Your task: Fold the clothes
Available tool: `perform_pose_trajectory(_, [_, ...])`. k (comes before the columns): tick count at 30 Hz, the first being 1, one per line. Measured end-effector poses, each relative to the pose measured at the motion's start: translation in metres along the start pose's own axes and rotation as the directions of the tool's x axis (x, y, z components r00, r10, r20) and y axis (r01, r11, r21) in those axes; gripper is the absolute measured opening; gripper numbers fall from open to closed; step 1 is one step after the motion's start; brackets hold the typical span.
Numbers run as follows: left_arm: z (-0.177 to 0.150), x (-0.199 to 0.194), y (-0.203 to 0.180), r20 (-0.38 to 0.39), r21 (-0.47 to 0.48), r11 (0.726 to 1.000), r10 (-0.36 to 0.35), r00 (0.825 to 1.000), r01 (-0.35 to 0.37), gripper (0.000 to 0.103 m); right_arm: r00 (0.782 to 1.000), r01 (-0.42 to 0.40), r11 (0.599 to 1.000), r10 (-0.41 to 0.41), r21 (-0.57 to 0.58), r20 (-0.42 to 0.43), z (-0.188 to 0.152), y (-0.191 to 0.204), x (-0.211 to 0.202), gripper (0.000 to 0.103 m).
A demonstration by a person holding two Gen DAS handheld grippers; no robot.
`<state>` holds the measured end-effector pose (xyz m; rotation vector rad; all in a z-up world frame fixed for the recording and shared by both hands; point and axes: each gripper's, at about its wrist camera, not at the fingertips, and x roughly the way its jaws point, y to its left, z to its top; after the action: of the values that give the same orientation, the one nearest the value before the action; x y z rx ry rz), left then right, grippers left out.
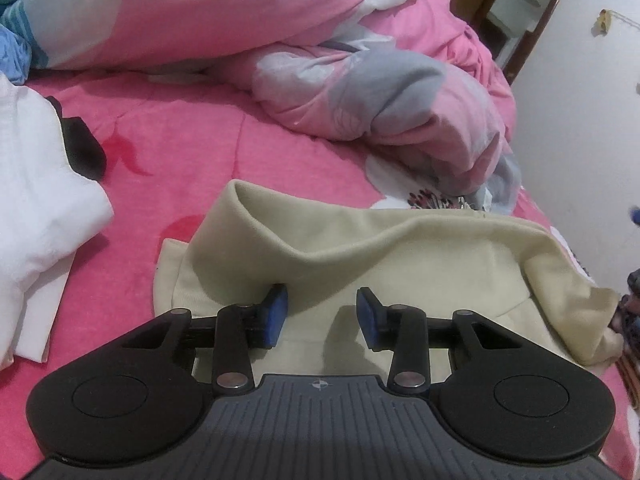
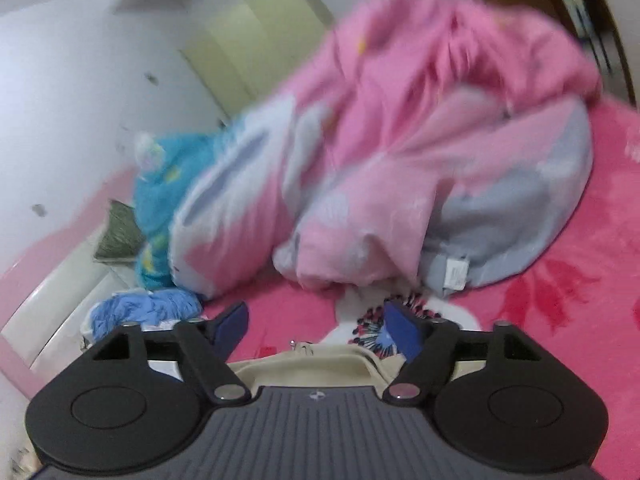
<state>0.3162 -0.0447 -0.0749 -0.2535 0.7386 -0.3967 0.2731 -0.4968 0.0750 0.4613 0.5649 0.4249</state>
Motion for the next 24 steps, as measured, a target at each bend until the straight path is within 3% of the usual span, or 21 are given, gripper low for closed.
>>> perform_pose_trajectory(1, [-0.001, 0.001, -0.001, 0.007, 0.004, 1.0, 0.004, 1.0, -0.004, 0.038, 0.999, -0.003, 1.0, 0.004, -0.028, 0.037, -0.017, -0.001, -0.015, 0.058])
perform_pose_trajectory(4, [-0.003, 0.003, -0.004, 0.025, 0.02, 1.0, 0.014, 1.0, -0.014, 0.038, 0.995, 0.08, 0.969, -0.092, -0.235, -0.039, -0.081, 0.005, -0.022, 0.046])
perform_pose_trajectory(7, [-0.007, 0.003, -0.006, 0.038, 0.048, 0.998, 0.024, 0.999, -0.026, 0.038, 0.981, 0.016, 0.934, -0.084, -0.358, -0.174, -0.117, 0.012, -0.003, 0.034])
perform_pose_trajectory(8, [-0.008, 0.002, -0.007, 0.043, 0.059, 0.998, 0.029, 0.999, -0.031, 0.038, 0.975, -0.011, 0.929, -0.073, -0.37, -0.212, -0.119, 0.01, 0.006, 0.03])
perform_pose_trajectory(12, [-0.012, 0.003, -0.007, 0.056, 0.069, 0.997, 0.036, 0.998, -0.04, 0.038, 0.971, 0.049, 0.925, -0.133, -0.378, -0.198, -0.093, -0.023, 0.042, 0.023])
perform_pose_trajectory(13, [-0.013, 0.003, -0.007, 0.06, 0.071, 0.997, 0.038, 0.998, -0.042, 0.038, 0.977, 0.15, 0.937, -0.19, -0.316, -0.1, -0.079, -0.041, 0.04, 0.023])
perform_pose_trajectory(14, [-0.013, 0.003, -0.007, 0.061, 0.071, 0.997, 0.039, 0.997, -0.043, 0.038, 0.968, 0.243, 0.939, -0.252, -0.242, -0.005, -0.064, -0.06, 0.037, 0.023])
perform_pose_trajectory(15, [-0.013, 0.003, -0.007, 0.063, 0.072, 0.996, 0.04, 0.997, -0.044, 0.038, 0.96, 0.273, 0.956, -0.265, -0.106, 0.086, -0.053, -0.083, 0.025, 0.024])
perform_pose_trajectory(17, [-0.013, 0.003, -0.007, 0.065, 0.073, 0.996, 0.041, 0.997, -0.046, 0.038, 0.937, 0.255, 0.962, -0.271, 0.095, 0.221, -0.048, -0.11, -0.001, 0.024])
perform_pose_trajectory(18, [-0.014, 0.003, -0.007, 0.066, 0.073, 0.996, 0.042, 0.997, -0.047, 0.038, 0.932, 0.224, 0.966, -0.251, 0.128, 0.26, -0.052, -0.116, -0.011, 0.024])
perform_pose_trajectory(20, [-0.014, 0.003, -0.007, 0.069, 0.074, 0.996, 0.044, 0.997, -0.049, 0.038, 0.922, 0.186, 0.974, -0.218, 0.127, 0.319, -0.068, -0.116, -0.028, 0.024])
perform_pose_trajectory(24, [-0.015, 0.003, -0.006, 0.076, 0.075, 0.996, 0.044, 0.996, -0.049, 0.038, 0.953, 0.197, 0.979, -0.181, -0.043, 0.243, -0.086, -0.09, -0.019, 0.024])
